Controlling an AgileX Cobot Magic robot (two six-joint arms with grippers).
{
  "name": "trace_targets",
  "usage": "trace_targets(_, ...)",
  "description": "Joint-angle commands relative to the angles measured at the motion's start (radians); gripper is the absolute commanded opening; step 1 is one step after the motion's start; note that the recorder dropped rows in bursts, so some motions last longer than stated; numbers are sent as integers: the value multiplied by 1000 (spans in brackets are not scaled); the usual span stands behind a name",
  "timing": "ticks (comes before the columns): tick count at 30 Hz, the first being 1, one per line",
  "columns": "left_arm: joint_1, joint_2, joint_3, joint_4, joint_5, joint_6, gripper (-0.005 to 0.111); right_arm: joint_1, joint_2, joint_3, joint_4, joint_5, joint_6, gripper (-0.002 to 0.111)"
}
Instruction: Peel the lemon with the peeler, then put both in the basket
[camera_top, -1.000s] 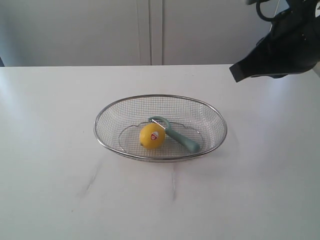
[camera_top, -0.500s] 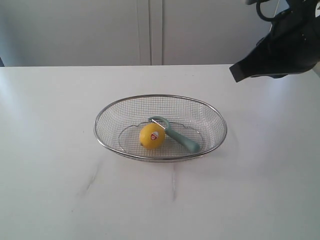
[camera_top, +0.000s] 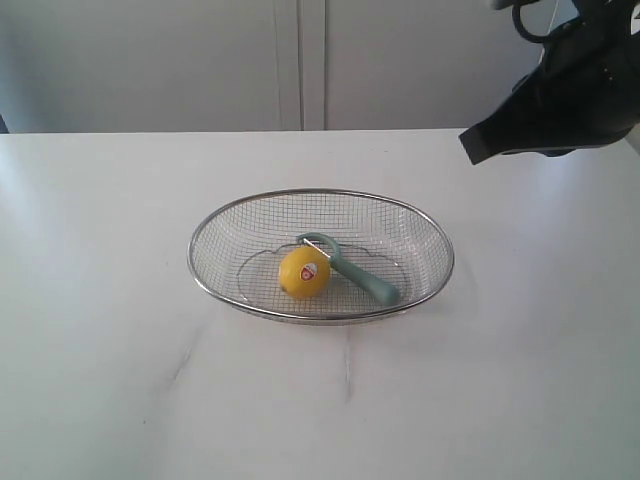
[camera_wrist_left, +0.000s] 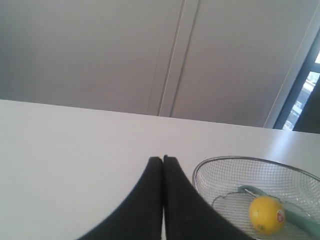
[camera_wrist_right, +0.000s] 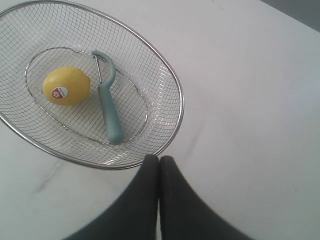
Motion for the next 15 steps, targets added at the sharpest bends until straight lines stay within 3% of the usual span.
trace_targets(1,9,-130,117,-21,-28,-6,0,-2,-7,4,0,-7,3,0)
trace_targets(6,63,-279,231,-46,-11,-13,0,-2,-7,4,0,-7,3,0)
trace_targets(15,81,-283,231,-51,49,-9,0,-2,-10,1,0,-7,3,0)
